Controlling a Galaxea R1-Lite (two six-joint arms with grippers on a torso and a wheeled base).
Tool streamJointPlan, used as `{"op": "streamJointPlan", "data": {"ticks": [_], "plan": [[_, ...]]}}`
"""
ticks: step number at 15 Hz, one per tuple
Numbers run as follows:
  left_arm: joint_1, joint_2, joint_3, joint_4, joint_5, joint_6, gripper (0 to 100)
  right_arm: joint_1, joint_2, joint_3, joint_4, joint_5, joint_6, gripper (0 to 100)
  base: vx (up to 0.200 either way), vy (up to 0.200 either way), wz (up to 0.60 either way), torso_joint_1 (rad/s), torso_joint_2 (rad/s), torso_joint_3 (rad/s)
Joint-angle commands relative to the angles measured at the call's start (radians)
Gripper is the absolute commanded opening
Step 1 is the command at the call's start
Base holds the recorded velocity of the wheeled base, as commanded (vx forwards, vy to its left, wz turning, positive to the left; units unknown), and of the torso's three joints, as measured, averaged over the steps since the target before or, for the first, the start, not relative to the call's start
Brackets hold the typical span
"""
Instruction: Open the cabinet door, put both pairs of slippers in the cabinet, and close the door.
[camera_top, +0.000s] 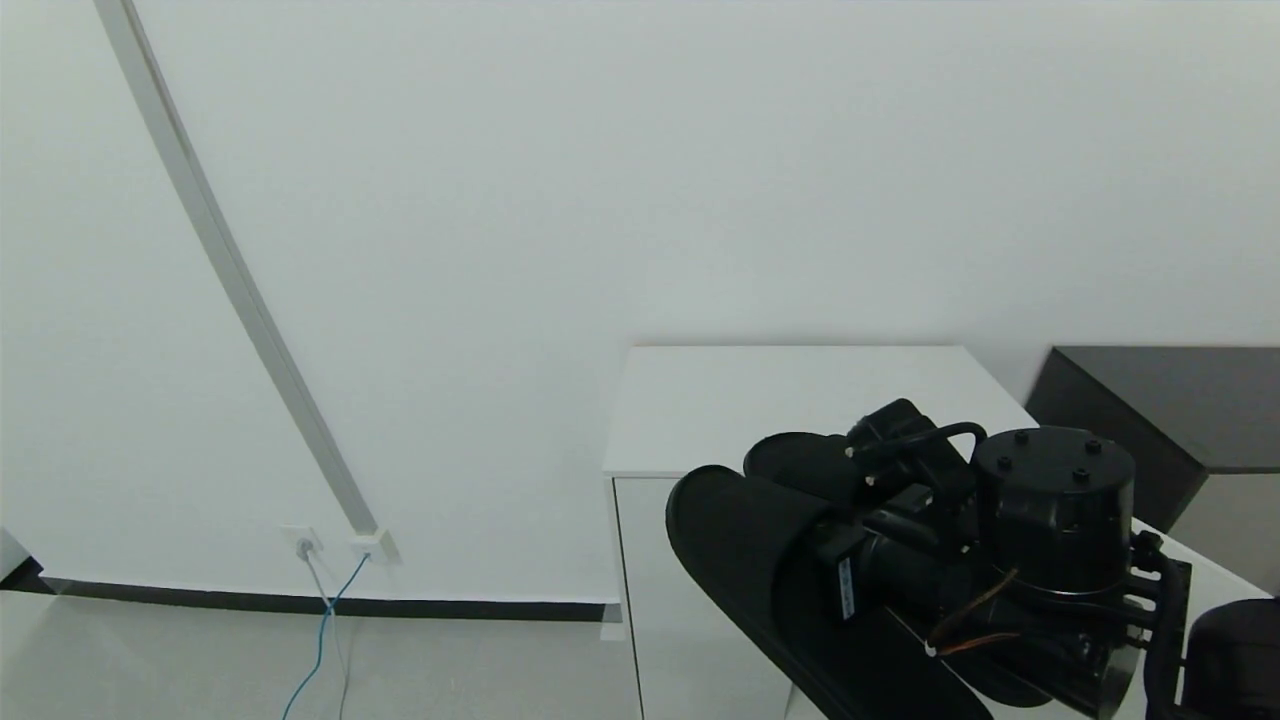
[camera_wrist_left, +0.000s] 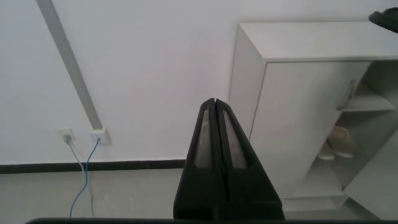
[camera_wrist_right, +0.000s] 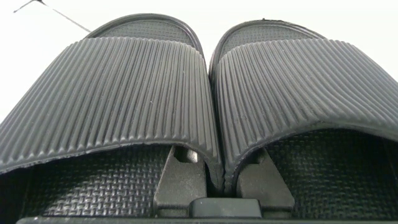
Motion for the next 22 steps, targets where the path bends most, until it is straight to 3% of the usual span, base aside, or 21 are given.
{"op": "streamJointPlan", "data": {"ticks": [1, 18, 22], "plan": [[0.001, 0.0, 0.001, 0.0, 0.0, 0.0, 0, 0.003, 0.0, 0.006, -0.002, 0.001, 0.0, 0, 0.0, 0.0, 0.0, 0.0, 0.0, 0.0], [0.001, 0.0, -0.001, 0.0, 0.0, -0.001, 0, 0.02, 0.011, 0.006, -0.002, 0.001, -0.012, 0, 0.0, 0.0, 0.0, 0.0, 0.0, 0.0], [0.001, 0.0, -0.001, 0.0, 0.0, -0.001, 0, 0.02, 0.005, 0.008, -0.003, 0.001, -0.014, 0, 0.0, -0.2, 0.0, 0.001, 0.0, 0.002]]}}
